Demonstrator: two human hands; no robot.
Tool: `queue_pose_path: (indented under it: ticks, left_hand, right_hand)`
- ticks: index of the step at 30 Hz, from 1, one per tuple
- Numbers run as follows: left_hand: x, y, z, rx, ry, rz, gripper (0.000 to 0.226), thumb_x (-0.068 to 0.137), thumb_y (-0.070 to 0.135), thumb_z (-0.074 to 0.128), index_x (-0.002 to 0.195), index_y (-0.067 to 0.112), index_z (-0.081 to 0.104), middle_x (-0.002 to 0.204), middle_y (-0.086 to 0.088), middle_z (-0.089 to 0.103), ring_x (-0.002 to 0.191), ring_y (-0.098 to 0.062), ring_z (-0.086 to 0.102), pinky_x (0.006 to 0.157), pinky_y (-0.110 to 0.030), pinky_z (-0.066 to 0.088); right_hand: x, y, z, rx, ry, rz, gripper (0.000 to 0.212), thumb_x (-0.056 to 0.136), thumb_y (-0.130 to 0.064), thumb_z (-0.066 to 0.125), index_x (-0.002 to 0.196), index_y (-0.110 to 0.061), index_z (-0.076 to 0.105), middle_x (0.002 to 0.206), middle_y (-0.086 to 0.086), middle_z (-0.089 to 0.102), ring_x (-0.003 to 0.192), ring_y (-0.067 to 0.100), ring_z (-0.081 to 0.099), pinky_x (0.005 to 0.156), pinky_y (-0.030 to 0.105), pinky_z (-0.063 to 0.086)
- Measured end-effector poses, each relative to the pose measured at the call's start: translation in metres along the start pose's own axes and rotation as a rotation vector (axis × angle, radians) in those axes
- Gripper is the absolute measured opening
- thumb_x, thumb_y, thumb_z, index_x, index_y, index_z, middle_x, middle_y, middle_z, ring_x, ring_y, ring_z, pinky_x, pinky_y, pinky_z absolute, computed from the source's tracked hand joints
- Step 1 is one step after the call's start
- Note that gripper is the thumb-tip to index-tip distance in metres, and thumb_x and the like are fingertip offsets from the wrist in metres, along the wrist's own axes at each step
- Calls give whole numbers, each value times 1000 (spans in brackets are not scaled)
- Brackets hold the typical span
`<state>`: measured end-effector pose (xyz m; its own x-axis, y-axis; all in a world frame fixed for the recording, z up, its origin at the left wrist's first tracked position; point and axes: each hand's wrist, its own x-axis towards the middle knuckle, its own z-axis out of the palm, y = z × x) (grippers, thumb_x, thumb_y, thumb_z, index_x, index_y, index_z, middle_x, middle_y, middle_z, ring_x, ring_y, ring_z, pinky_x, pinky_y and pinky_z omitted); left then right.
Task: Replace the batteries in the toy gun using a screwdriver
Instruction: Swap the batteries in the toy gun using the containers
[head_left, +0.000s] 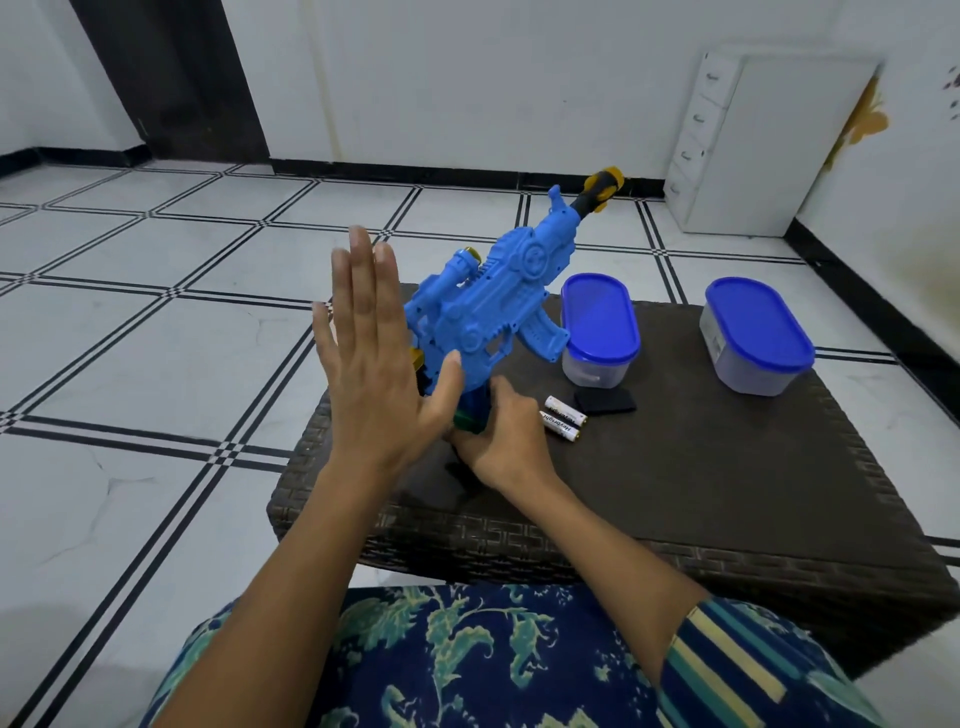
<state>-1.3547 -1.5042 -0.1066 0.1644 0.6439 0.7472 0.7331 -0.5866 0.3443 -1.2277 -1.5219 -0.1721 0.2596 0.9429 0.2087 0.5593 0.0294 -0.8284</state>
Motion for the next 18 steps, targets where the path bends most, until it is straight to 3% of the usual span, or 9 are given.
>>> queue_pose_path:
  ticks: [3,5,7,8,11,14,18]
  left_hand:
    - [4,1,2,45,26,22,88,87,38,55,150,-2,9,158,-26,6,148,-35,3,116,-59,11]
    - [4,-4,5,38,-90,27,84,88,42,50,153,5,11,161,-16,6,147,-30,15,113,-52,27]
    - [2,-11,7,17,-223,2,79,89,37,52,155,18,12,162,0,13,130,-19,46,82,-37,52]
    - [2,-14,7,3,-223,-6,78,88,30,55,154,21,16,159,3,21,118,-18,54,69,-32,51]
    - [2,-16,7,-137,-166,-42,76,86,20,60,152,20,23,148,4,41,112,-16,57,74,-34,53]
    - [2,-16,7,-130,-185,-205,89,84,36,68,152,28,13,133,7,53,95,-16,61,68,-34,52]
    - [1,-19,5,-100,-208,-330,78,78,47,73,141,28,30,89,6,63,74,-22,61,60,-34,47]
  right_hand:
    - [0,0,0,13,1,15,49,73,-30,85,106,-9,56,95,1,67,90,22,66,66,28,47]
    - [0,0,0,3,-3,12,48,73,-29,85,105,-9,56,95,2,68,89,20,65,64,23,42]
    - [1,1,2,-21,4,-7,48,72,-30,85,103,-9,55,96,4,68,88,21,65,63,25,44]
    - [1,2,3,-29,10,-13,48,72,-31,85,102,-9,55,96,5,68,87,22,65,64,30,48]
    - [3,4,6,-40,13,-3,50,70,-33,86,102,-10,55,97,5,68,89,23,65,71,37,55]
    - [5,6,7,-46,5,2,52,69,-37,85,104,-14,55,99,4,68,91,22,65,75,41,57]
    - [6,7,8,-86,-31,-22,53,67,-43,86,100,-17,53,98,4,64,91,21,61,70,35,51]
